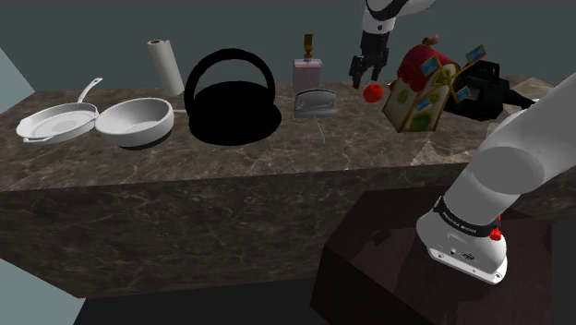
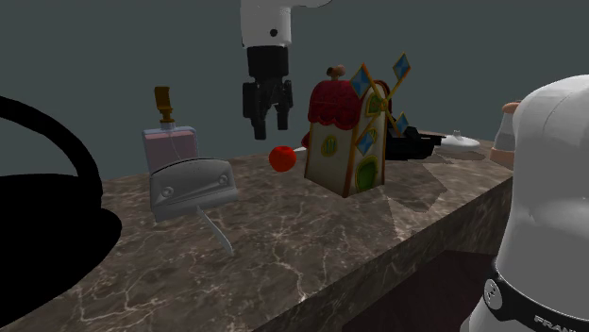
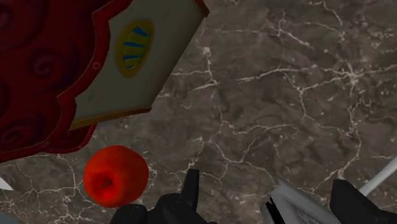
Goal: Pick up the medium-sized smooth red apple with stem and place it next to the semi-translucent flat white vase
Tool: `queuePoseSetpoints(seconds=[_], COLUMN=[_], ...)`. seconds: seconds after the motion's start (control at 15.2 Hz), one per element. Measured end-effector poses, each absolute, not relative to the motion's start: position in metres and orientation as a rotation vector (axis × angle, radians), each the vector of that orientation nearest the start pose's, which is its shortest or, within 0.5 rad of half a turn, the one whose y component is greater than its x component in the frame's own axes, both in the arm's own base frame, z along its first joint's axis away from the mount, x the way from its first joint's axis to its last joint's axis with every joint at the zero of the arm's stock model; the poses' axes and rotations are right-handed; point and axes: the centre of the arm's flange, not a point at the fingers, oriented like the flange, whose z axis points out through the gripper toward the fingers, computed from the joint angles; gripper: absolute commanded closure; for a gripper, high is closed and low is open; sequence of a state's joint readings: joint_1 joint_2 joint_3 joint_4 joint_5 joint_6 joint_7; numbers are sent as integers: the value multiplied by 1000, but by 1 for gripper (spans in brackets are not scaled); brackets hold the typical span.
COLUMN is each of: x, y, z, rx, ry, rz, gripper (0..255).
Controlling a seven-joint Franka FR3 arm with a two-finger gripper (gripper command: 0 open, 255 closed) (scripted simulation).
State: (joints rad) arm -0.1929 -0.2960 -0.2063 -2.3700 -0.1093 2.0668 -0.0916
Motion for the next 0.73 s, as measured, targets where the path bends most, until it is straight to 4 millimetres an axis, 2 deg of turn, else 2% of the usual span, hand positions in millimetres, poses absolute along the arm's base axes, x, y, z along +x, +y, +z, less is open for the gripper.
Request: queuePoseSetpoints(seconds=[0.13, 0.73], x=[423, 449], y=[-202, -304], z=[429, 394], rx=[-3158, -3190], ry=[433, 633], rz=[22, -15], gripper=[0, 0])
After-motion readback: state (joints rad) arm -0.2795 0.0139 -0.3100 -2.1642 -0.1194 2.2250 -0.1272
